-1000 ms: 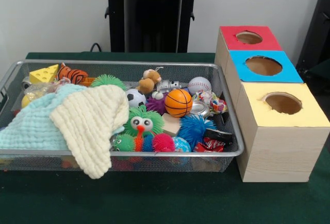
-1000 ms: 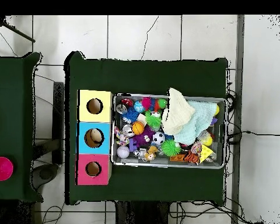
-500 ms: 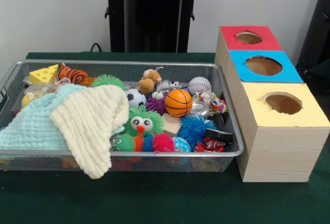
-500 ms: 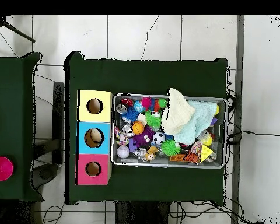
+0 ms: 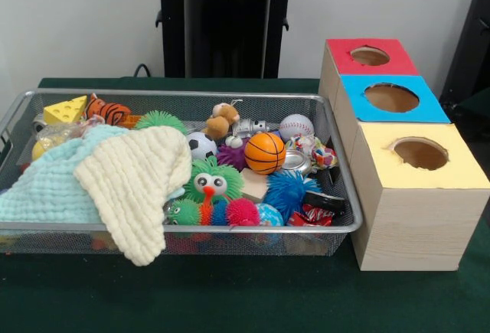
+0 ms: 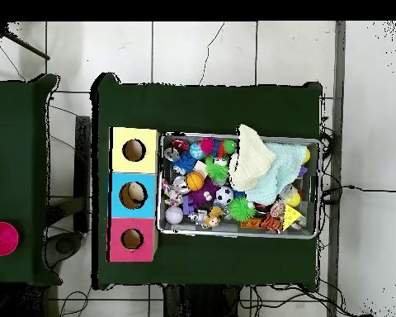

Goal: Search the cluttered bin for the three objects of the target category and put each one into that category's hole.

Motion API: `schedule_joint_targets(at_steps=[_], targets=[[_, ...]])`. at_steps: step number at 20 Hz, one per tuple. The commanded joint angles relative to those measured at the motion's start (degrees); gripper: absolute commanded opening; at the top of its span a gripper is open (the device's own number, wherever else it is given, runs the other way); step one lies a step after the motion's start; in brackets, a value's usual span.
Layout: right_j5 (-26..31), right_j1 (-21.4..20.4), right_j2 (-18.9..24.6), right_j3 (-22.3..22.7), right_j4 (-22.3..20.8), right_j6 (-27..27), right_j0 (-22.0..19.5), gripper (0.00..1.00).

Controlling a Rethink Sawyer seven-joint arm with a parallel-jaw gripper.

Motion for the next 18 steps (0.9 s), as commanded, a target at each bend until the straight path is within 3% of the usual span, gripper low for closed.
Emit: schedule_joint_targets(at_steps=[1, 7, 14, 18], targets=[[35.39, 20.71, 8.22, 5.92, 5.18, 1.98, -1.14, 1.0], [34.53, 23.82, 6.82, 3.26, 3.93, 2.24, -0.53, 1.0], [31.73, 28.79, 4.5, -1.75, -1.78, 4.03, -1.44, 1.0], [31.78, 29.55, 5.34, -1.83, -0.96, 2.73, -2.45, 1.0]])
